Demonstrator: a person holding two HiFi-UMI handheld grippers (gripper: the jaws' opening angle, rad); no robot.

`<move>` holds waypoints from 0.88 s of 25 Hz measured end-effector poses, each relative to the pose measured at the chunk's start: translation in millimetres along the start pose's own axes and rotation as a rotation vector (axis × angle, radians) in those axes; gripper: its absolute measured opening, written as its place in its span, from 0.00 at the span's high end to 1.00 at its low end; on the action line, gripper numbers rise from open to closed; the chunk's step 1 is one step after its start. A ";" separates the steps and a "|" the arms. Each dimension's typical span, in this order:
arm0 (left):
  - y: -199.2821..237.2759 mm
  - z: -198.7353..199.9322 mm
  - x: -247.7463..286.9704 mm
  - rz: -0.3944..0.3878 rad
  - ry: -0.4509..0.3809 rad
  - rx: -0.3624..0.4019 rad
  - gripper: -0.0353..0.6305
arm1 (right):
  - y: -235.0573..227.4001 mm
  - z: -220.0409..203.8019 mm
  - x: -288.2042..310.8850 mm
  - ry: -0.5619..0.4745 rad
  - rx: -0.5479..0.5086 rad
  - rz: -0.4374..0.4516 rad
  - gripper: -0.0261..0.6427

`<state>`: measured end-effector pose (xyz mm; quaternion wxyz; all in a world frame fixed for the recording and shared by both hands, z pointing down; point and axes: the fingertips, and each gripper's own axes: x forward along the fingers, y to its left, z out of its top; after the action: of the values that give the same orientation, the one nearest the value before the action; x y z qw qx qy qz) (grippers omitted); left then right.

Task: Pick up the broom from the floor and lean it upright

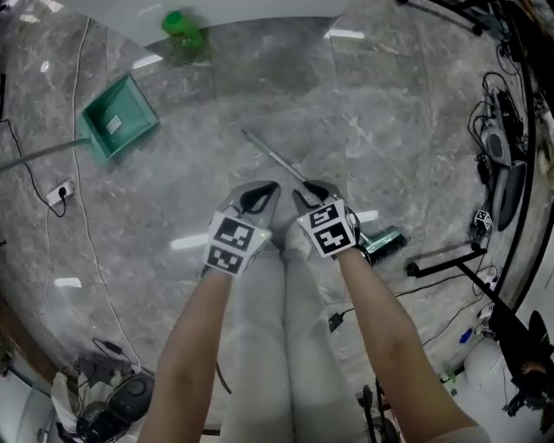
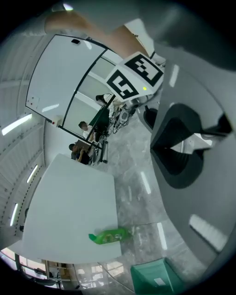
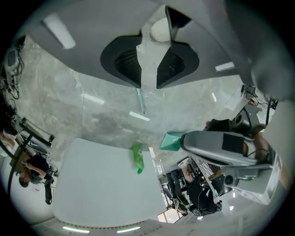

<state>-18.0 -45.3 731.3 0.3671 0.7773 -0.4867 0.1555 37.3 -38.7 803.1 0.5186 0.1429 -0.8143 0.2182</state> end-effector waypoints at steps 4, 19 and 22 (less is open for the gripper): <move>14.5 -39.6 31.7 0.013 0.038 -0.040 0.95 | -16.7 -32.7 53.5 0.075 0.009 -0.036 0.77; 64.3 -100.4 77.5 0.016 0.099 -0.031 0.95 | -49.4 -83.8 145.1 0.253 -0.125 -0.107 0.88; 71.9 -99.6 78.3 0.051 0.069 -0.088 0.95 | -44.3 -84.5 142.1 0.234 -0.228 -0.114 0.88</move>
<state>-31.6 -42.2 876.3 0.4135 0.7418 -0.5000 0.1698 63.9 -35.4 972.2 0.6343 0.1025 -0.7584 0.1098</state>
